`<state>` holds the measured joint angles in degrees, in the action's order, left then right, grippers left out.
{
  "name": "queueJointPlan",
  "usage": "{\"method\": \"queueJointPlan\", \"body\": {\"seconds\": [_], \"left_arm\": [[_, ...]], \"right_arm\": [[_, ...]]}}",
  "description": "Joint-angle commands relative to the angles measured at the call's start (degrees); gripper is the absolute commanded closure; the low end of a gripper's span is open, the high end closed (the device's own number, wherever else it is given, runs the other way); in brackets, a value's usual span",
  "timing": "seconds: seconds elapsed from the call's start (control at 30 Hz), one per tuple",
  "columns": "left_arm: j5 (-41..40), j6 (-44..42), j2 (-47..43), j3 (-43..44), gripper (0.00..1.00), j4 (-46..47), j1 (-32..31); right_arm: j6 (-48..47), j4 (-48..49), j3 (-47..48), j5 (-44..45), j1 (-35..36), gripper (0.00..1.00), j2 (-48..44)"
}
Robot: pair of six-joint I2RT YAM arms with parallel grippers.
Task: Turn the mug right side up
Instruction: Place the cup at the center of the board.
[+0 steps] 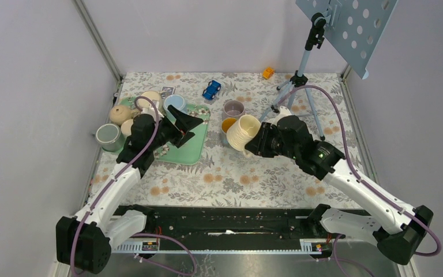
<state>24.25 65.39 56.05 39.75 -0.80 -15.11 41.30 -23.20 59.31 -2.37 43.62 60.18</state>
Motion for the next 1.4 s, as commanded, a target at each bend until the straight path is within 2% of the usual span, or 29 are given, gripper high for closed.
{"method": "queueJointPlan", "body": {"seconds": [0.0, 0.3, 0.77, 1.37], "left_arm": [[0.67, -2.46, 1.05, 3.33, 0.04, 1.67, 0.07], [2.2, -4.36, 2.64, 5.01, 0.03, 1.21, 0.07], [1.99, -5.0, 2.74, 5.18, 0.03, -0.68, 0.0], [1.9, -4.83, 2.21, 3.78, 0.03, -0.72, 0.05]], "right_arm": [[-3.45, 0.19, -0.92, 5.57, -0.02, 1.0, -5.22], [-7.1, -0.66, -7.06, 10.15, 0.05, 1.0, -7.32], [-8.56, 7.41, -16.52, 12.08, 0.01, 1.0, -2.23], [-9.02, 11.79, -24.34, 16.47, 0.02, 1.0, 0.05]]}}
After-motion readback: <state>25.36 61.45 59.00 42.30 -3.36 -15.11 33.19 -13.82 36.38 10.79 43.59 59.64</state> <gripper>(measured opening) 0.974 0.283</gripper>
